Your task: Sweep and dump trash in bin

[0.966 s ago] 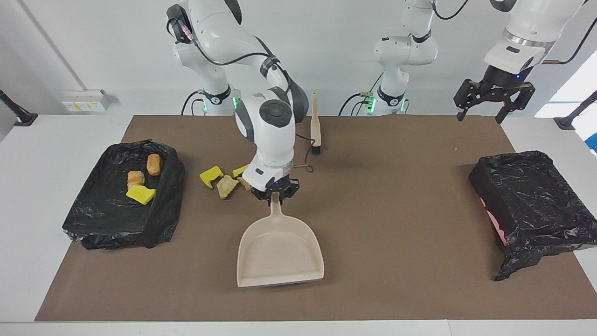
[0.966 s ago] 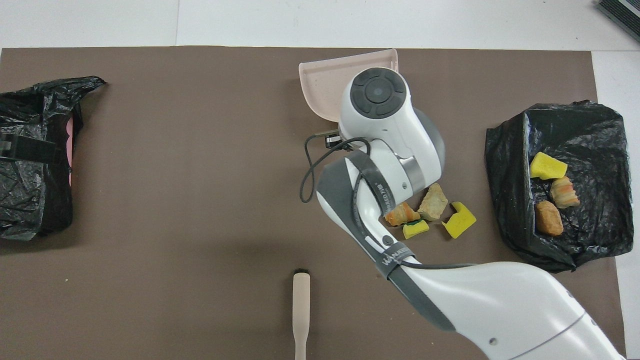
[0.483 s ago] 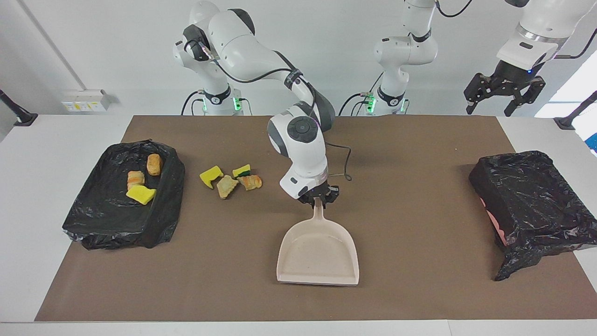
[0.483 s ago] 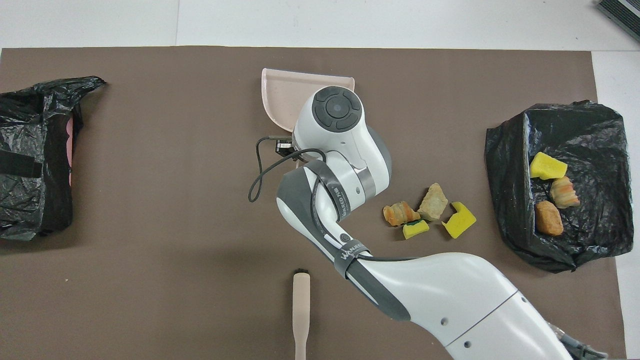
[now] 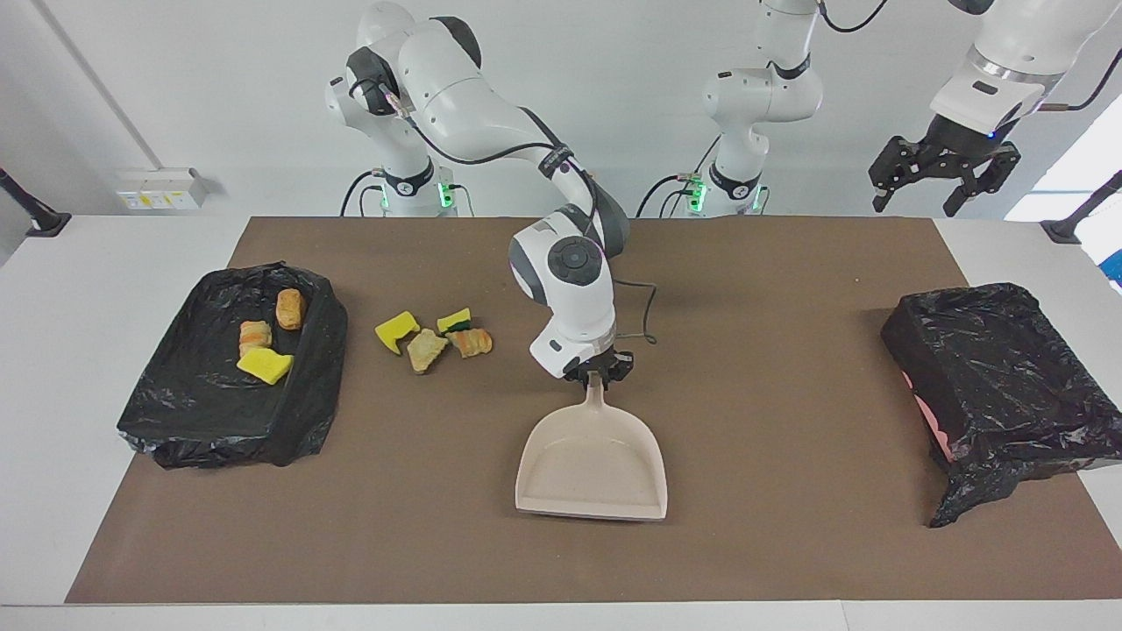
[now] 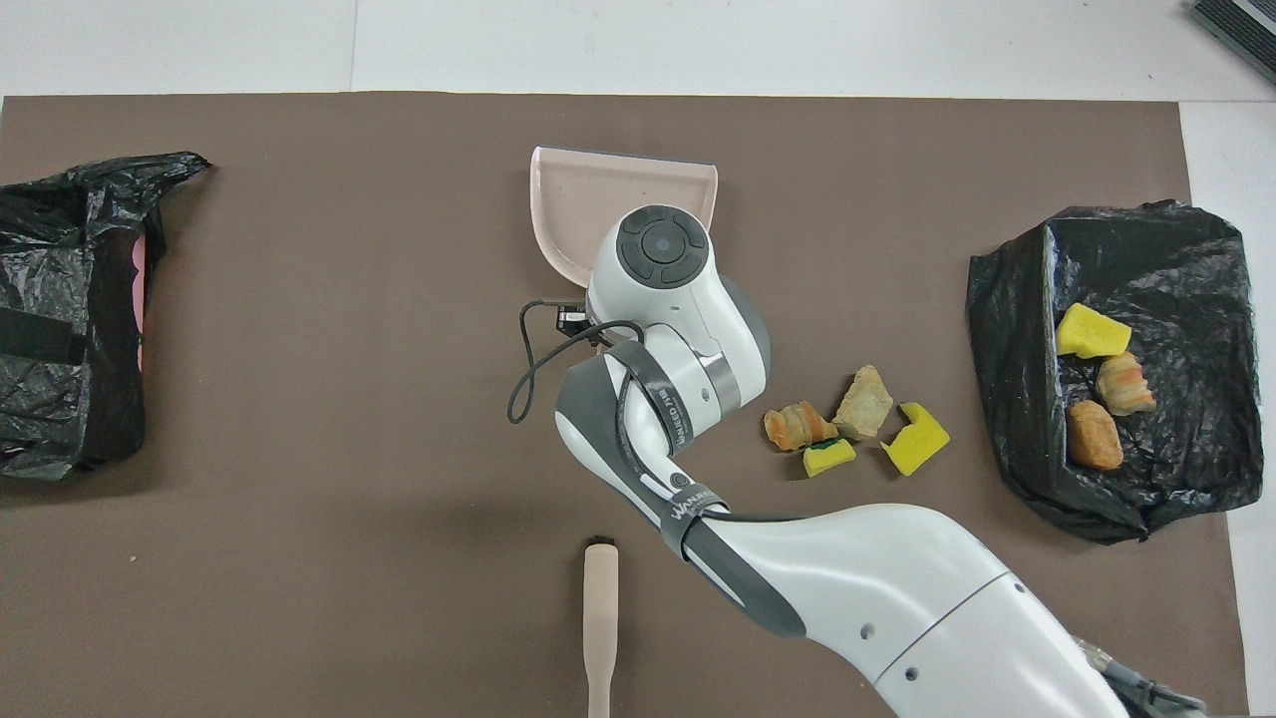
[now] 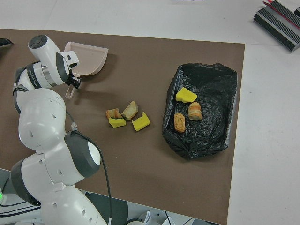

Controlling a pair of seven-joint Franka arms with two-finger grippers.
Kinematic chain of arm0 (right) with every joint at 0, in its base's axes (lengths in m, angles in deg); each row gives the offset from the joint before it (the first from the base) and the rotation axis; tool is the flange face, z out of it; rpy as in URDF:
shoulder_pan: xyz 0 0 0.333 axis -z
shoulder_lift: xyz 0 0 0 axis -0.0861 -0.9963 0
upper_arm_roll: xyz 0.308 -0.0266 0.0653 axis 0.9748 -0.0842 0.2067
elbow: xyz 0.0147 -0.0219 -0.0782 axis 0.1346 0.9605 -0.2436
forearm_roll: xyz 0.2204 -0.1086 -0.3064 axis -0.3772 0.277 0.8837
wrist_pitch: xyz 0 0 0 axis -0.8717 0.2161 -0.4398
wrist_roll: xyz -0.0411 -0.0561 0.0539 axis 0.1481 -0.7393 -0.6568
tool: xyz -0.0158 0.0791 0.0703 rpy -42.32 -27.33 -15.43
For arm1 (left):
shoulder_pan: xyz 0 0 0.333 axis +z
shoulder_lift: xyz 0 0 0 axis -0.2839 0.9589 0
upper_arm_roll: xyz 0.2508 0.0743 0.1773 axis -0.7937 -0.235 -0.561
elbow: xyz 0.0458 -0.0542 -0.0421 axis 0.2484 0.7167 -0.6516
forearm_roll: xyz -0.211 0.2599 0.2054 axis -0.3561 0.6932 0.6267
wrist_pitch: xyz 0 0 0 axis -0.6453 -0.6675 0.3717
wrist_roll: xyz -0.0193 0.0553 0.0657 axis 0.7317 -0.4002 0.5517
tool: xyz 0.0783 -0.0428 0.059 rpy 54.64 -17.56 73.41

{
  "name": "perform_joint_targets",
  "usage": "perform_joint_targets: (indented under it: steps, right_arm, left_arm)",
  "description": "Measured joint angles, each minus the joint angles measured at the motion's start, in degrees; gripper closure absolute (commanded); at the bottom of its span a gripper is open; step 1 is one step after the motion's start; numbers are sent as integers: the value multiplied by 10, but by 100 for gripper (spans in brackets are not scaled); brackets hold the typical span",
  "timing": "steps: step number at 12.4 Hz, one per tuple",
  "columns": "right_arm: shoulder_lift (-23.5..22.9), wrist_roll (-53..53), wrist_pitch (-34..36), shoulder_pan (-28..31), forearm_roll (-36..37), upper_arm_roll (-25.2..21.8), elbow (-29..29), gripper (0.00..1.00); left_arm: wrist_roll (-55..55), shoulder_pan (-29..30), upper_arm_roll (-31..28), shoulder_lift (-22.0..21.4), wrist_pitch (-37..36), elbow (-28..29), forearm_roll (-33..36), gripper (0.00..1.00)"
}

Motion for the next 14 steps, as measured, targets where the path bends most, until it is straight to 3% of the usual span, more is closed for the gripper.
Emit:
perform_joint_targets:
  steps: [3, 8, 14]
  right_arm:
    - [15, 0, 1, 3, 18, -1, -2, 0]
    - [89, 6, 51, 18, 26, -5, -3, 0]
    - [178, 198, 209, 164, 32, -8, -2, 0]
  left_arm:
    - [0, 0, 1, 0, 0, 0, 0, 0]
    - [0, 0, 6, 1, 8, 0, 0, 0]
    - [0, -3, 16, 29, 57, 1, 0, 0]
